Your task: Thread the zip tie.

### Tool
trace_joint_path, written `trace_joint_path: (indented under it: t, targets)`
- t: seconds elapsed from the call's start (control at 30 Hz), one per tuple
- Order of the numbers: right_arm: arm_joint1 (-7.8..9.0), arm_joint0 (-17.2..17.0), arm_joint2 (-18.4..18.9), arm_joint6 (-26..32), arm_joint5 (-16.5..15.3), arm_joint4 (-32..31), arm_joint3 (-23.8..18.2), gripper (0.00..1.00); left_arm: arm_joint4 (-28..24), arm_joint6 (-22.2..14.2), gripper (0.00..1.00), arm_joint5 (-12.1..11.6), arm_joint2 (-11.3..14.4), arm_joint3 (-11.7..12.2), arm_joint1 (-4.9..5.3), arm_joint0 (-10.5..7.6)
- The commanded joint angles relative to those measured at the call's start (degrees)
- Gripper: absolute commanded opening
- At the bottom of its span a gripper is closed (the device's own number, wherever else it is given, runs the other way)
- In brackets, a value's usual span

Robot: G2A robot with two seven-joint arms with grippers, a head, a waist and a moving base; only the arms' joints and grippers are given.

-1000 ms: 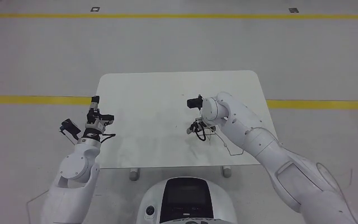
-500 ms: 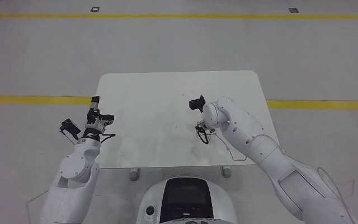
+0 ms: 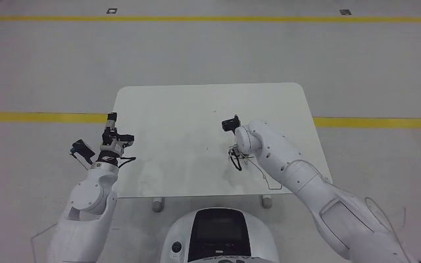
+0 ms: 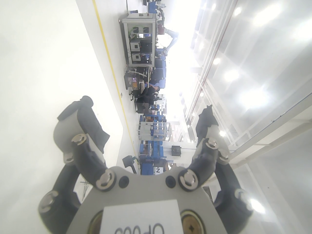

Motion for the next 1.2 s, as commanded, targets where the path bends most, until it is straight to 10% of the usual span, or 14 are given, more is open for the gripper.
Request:
trace_joint_path:
  t: [0.0, 1.17]
  targets:
    - [-0.63, 0.46, -0.43, -0.19, 0.0, -0.27, 1.69, 0.16, 0.0, 0.0, 1.0, 0.0, 0.0, 0.0, 0.0, 0.0]
    - [-8.33, 5.19, -2.62, -4.32, -1.22, -0.63, 20.51, 0.09, 0.0, 0.0, 1.0, 0.0, 0.0, 0.0, 0.0, 0.0]
